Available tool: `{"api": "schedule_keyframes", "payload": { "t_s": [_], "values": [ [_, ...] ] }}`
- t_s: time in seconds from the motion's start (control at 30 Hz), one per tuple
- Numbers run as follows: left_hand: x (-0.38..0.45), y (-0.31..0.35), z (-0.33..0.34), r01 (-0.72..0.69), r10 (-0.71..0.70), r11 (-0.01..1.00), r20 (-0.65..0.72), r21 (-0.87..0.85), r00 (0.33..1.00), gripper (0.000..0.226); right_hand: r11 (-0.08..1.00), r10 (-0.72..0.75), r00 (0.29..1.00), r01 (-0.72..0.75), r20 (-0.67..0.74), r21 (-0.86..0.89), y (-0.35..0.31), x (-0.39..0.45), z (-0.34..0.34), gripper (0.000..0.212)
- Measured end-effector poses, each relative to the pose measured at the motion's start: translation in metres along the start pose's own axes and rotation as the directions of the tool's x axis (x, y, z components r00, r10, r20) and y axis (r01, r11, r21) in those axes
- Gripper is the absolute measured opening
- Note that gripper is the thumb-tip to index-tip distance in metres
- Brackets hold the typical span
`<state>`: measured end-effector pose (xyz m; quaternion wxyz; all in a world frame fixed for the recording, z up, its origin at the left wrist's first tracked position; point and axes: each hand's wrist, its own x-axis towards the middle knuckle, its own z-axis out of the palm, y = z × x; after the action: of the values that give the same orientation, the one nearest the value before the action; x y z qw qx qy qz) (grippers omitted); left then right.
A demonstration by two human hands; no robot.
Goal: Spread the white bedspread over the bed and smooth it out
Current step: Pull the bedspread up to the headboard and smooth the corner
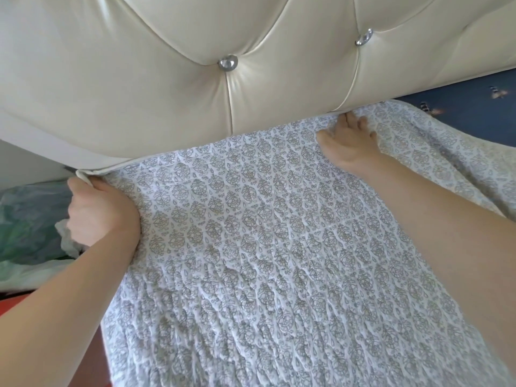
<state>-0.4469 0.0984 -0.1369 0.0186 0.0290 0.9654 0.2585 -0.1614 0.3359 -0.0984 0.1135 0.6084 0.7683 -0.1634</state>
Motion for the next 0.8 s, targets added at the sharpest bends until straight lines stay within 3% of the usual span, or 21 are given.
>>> {"api": "schedule_keyframes", "payload": {
  "t_s": [0.2, 0.4, 0.53, 0.8],
  "values": [
    [-0.005, 0.005, -0.006, -0.034, 0.033, 0.999, -0.01, -0.038, 0.999, 0.043, 0.998, 0.05, 0.999, -0.05, -0.022, -0.031, -0.016, -0.003, 0.002, 0.082],
    [-0.004, 0.004, -0.007, -0.044, 0.044, 0.999, 0.026, -0.021, 0.999, 0.037, 0.997, -0.048, 0.998, 0.045, -0.036, -0.057, -0.049, -0.025, 0.02, 0.084],
    [-0.004, 0.005, -0.009, -0.055, 0.056, 0.998, 0.036, -0.034, 0.998, 0.036, 0.999, 0.022, 0.999, -0.024, -0.037, -0.046, -0.055, -0.024, 0.017, 0.084],
    [0.0, 0.005, -0.011, -0.027, 0.033, 0.997, 0.083, -0.078, 0.996, 0.036, 0.996, -0.025, 0.999, 0.023, -0.025, -0.082, -0.084, -0.042, 0.029, 0.083]
  ]
}}
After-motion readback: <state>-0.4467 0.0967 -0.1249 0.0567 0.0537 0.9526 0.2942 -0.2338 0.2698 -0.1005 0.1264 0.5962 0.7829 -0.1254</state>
